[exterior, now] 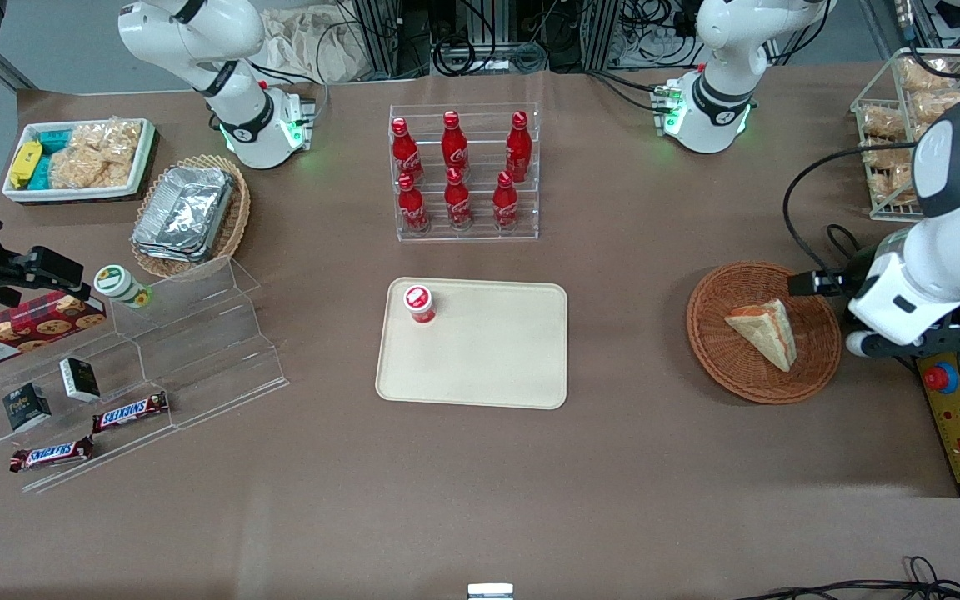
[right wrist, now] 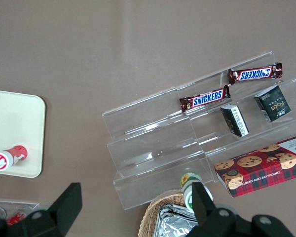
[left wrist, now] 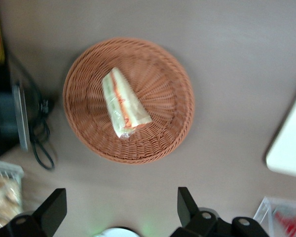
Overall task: Place sandwich from basket to tray
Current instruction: 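Move the left gripper down over the sandwich in the wicker basket, then close the left gripper on the wrapped sandwich's edge, then lift the sandwich and carry it toward the cream tray, then lower the sandwich onto the tray and open the left gripper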
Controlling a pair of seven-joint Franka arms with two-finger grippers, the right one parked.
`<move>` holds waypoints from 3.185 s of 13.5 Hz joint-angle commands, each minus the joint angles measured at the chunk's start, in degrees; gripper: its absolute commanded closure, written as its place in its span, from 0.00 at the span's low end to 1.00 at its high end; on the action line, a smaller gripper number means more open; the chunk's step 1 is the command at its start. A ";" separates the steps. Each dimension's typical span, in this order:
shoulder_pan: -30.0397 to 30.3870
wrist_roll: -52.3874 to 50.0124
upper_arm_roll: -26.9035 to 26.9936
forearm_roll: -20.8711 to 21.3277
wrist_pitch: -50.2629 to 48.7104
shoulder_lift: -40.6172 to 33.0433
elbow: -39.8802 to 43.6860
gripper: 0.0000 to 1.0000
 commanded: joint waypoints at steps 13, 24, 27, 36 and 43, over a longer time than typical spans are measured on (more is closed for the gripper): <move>6.32 -26.63 0.86 0.95 44.10 -0.19 -35.22 0.00; 5.36 -28.29 2.09 8.60 40.26 2.89 -31.20 1.00; 1.86 -27.42 0.77 7.90 25.25 3.24 -19.00 1.00; -22.12 -14.85 -6.26 6.57 15.70 19.22 6.44 1.00; -30.94 -15.11 -5.39 10.62 22.21 34.53 12.33 0.26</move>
